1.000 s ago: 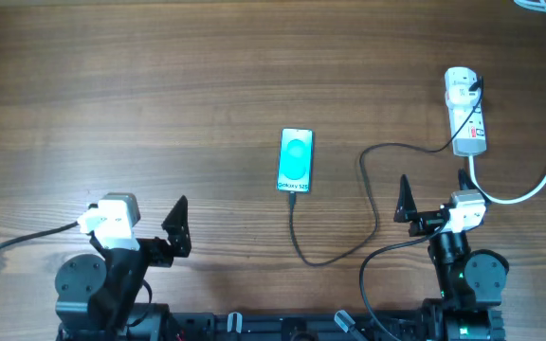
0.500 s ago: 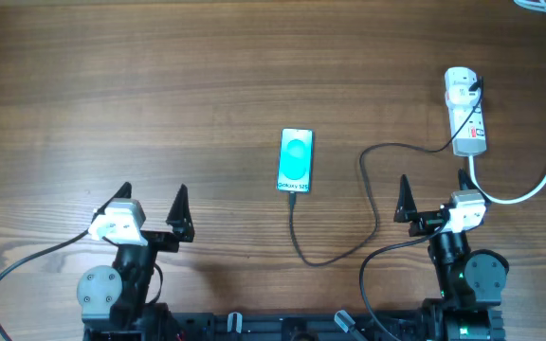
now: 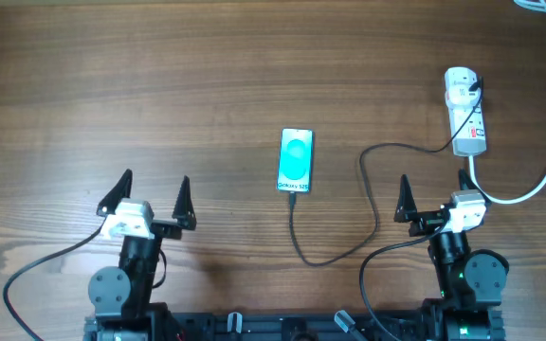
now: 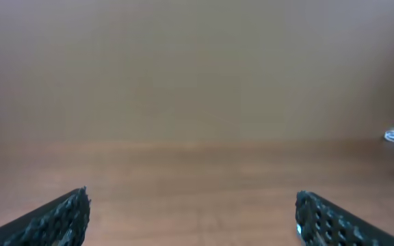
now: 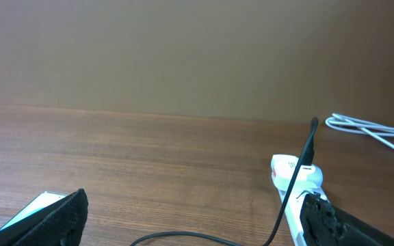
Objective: Plug charger to phone and switch on socket
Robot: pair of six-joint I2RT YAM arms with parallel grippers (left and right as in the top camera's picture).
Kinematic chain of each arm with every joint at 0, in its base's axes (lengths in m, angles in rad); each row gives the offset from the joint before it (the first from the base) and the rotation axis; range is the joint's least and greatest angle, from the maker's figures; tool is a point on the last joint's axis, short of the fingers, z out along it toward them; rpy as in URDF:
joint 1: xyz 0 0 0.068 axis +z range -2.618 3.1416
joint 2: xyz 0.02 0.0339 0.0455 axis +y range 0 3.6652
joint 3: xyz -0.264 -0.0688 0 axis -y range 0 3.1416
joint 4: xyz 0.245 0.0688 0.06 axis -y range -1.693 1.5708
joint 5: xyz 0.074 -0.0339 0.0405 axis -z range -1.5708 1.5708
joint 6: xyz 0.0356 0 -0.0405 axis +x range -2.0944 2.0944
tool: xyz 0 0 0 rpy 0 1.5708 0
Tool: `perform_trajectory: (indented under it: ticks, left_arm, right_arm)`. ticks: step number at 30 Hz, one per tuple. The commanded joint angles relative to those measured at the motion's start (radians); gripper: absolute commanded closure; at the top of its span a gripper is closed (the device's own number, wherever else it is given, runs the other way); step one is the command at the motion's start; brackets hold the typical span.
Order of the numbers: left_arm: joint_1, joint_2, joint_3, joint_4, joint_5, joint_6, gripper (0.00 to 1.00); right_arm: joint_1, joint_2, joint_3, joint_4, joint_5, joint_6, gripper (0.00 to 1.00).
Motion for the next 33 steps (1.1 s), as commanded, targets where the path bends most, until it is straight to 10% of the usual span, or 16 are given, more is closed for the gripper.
perform_trajectory:
  ticks: [1, 33]
  left_arm:
    - [0.007, -0.011, -0.028, 0.021, 0.0, 0.019, 0.0]
    - [0.026, -0.011, -0.028, -0.158, -0.157, 0.049, 0.0]
  right_arm:
    - [0.003, -0.01, -0.001, 0.004, 0.017, -0.018, 0.0]
    - [0.003, -0.01, -0.001, 0.005, 0.017, -0.018, 0.0]
